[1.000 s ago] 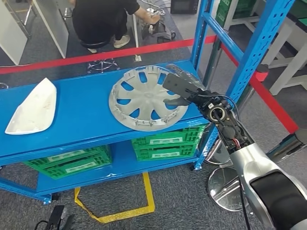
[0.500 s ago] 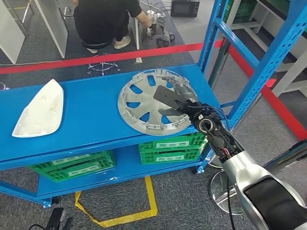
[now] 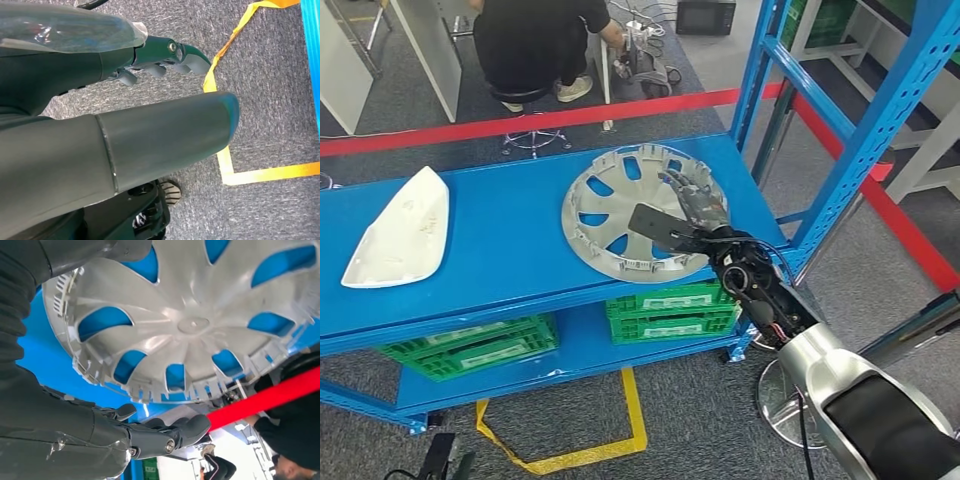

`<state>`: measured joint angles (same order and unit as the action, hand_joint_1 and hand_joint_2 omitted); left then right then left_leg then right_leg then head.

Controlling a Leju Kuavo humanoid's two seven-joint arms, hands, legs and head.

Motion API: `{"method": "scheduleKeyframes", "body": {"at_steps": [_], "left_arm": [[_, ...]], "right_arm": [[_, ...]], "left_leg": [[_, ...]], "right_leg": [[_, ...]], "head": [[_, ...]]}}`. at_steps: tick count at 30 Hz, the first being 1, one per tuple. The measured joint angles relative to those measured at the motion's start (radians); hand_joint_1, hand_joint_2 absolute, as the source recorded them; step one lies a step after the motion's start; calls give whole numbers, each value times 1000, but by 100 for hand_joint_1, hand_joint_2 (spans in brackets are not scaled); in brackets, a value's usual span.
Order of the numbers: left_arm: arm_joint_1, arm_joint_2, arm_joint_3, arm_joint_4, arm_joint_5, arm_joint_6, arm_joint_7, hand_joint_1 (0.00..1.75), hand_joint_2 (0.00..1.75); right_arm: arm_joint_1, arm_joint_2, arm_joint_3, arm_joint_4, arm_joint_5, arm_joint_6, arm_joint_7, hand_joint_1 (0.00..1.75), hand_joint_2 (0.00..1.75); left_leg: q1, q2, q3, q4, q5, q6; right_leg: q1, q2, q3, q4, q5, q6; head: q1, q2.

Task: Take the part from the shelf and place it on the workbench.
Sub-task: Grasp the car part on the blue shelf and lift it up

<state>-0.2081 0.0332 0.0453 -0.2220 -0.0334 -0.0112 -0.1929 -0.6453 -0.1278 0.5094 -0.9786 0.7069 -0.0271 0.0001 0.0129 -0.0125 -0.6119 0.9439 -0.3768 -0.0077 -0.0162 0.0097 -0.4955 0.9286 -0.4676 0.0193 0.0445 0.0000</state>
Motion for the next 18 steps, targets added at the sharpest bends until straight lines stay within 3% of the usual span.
{"method": "scheduleKeyframes", "body": {"at_steps": [18], "left_arm": [[0,0,0,0,0,2,0,0,0]], "right_arm": [[11,42,52,41,37,11,14,0,175]], "left_leg": [[4,1,1,-2,1,-1]], "right_leg": [[1,0,-1,2,-1,-2]], "head": [[-9,0]]}}
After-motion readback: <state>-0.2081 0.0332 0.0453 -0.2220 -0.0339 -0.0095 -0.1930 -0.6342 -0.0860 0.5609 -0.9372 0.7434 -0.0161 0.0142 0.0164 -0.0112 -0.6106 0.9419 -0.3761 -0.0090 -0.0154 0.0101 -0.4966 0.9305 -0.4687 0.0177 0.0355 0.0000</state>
